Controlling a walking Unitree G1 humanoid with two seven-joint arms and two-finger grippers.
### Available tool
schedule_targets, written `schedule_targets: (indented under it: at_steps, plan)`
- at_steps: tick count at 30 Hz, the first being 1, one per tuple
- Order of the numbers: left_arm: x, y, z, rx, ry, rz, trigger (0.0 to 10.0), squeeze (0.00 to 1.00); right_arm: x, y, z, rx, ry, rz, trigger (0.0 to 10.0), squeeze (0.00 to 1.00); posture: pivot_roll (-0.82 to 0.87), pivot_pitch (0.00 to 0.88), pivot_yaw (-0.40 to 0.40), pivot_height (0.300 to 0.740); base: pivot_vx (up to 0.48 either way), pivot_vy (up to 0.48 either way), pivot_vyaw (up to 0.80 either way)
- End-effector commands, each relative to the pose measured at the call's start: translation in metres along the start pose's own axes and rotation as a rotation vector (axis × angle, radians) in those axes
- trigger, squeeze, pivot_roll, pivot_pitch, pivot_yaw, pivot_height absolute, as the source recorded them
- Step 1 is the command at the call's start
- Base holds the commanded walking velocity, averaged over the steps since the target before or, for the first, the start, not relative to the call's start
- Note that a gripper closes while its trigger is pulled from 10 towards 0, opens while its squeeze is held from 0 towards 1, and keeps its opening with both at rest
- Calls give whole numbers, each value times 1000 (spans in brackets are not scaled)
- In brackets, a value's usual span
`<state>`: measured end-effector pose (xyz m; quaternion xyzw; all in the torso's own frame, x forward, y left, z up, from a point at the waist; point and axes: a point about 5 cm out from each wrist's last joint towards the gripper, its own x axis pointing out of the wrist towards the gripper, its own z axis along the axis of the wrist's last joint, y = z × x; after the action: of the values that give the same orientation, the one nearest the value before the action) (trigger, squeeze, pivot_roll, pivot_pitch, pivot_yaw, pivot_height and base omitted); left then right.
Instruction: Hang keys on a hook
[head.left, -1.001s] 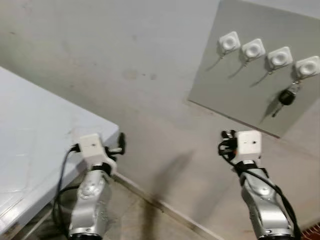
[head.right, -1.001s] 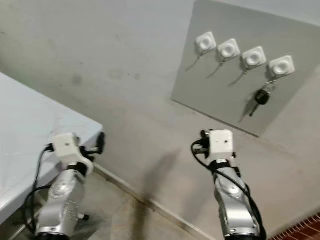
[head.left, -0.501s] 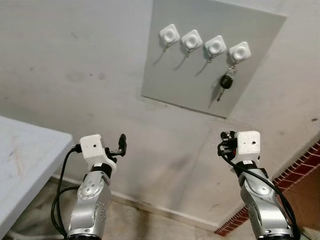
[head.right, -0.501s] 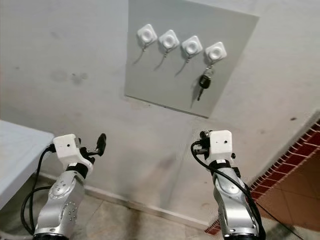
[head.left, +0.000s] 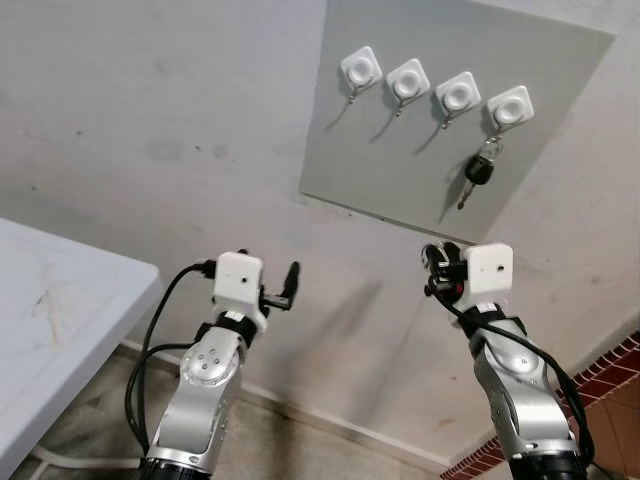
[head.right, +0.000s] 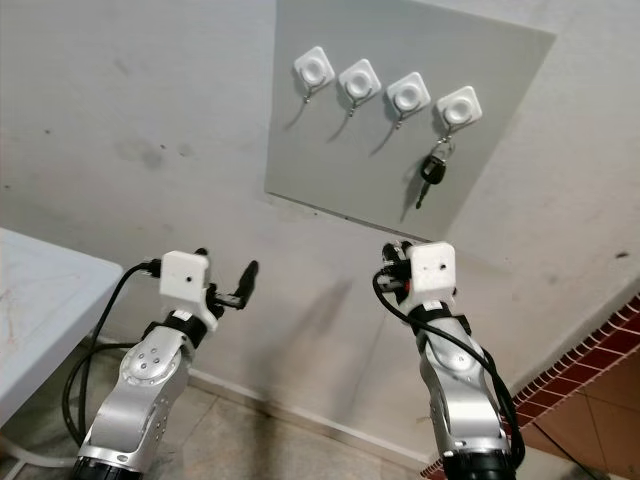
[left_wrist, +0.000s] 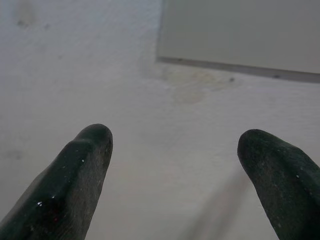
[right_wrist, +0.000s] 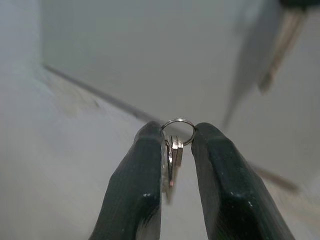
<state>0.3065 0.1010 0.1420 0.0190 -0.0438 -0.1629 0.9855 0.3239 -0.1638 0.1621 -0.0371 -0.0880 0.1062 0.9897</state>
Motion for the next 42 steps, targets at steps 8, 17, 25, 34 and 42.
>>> schedule_targets:
  at_steps: [8, 17, 25, 34, 42]
  plan:
    - [13, -4, 39, 32, -108, -98, 10000, 0, 21, 0, 35, 42, -160, 73, 10000, 0, 35, 35, -73, 740, 0, 0, 0]
    - [14, -17, 54, 48, -153, -188, 10000, 0, 34, -6, 50, 52, -226, 50, 10000, 0, 43, 31, -75, 740, 0, 0, 0]
    - [14, -28, 68, 47, -185, -258, 10000, 0, 41, -12, 62, 73, -292, 55, 10000, 0, 44, 39, -86, 740, 0, 0, 0]
    - [13, -36, 75, 36, -204, -305, 10000, 0, 50, -17, 89, 132, -426, 16, 10000, 0, 39, 41, -83, 740, 0, 0, 0]
    - [11, -39, 77, 31, -203, -318, 10000, 0, 55, -17, 96, 159, -464, 8, 10000, 0, 42, 44, -85, 740, 0, 0, 0]
